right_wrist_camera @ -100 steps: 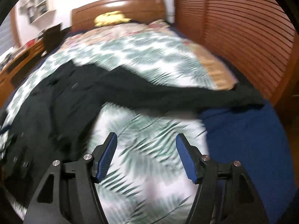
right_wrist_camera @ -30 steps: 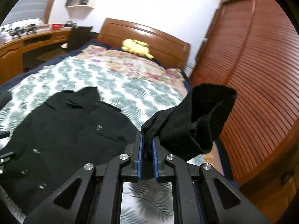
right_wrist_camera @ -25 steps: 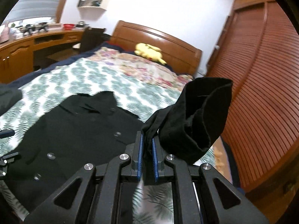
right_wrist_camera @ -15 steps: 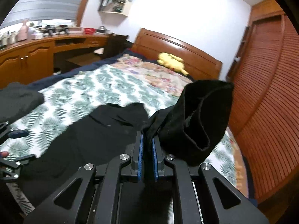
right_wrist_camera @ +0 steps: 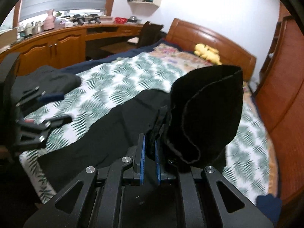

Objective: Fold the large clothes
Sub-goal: 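Lift the gripped sleeve with the right tool and fold it across the coat, then open the right tool and withdraw it from the folded sleeve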

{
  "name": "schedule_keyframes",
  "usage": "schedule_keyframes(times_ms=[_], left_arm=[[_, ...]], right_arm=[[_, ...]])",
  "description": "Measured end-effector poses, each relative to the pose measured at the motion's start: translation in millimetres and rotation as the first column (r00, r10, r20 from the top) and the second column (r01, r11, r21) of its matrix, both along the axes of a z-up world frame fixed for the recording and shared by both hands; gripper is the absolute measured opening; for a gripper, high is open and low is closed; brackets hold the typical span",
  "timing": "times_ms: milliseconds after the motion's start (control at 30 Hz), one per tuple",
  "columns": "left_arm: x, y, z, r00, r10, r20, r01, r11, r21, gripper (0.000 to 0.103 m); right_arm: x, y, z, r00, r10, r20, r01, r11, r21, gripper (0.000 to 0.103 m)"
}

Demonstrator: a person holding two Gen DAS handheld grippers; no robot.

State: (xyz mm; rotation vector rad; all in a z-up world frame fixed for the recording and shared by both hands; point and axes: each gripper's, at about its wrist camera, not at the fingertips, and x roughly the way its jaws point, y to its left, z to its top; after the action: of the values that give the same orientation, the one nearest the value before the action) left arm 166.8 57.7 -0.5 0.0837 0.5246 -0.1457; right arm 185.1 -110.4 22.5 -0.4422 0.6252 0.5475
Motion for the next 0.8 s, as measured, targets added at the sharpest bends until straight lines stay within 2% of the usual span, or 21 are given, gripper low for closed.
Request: schedule_keyframes(times_ms=[367,467,567,600,633,800], left_arm=[[4,-5,-3,1.000,0.000,-0.005,0.000,1.000,0.013,0.056],[6,-6,-4,1.000,0.000,-0.008,0.000,1.000,0.013,0.056],[6,-7,-5,1.000,-0.002,-0.008,0.002,1.000,0.008,0.056],[6,-8,-6,1.000,-0.004,-0.008,0.004,1.000,0.009,0.056],[7,-9,-7,1.000,-0.006,-0.008,0.007,1.000,0.010,0.056],[8,-16,-11,1.000,-0.025,-0.013,0.026,0.999,0.020,0.056]], right_arm=[[-31,1,-64,0.990,0.016,-0.140,-0.011,0.999,0.042,0.007],[-41,0,-74,0.985,0.015,-0.170,-0.005,0.998,0.061,0.013],[-52,-8,-79,0.982,0.021,-0.189,-0.003,0.996,0.092,0.034],[-55,-9,-79,0.983,0.019,-0.184,-0.003,0.996,0.091,0.049],[-59,-11,-79,0.984,0.019,-0.177,-0.002,0.996,0.092,0.057],[-71,-34,-79,0.987,-0.017,-0.158,0.033,0.994,0.100,0.059]])
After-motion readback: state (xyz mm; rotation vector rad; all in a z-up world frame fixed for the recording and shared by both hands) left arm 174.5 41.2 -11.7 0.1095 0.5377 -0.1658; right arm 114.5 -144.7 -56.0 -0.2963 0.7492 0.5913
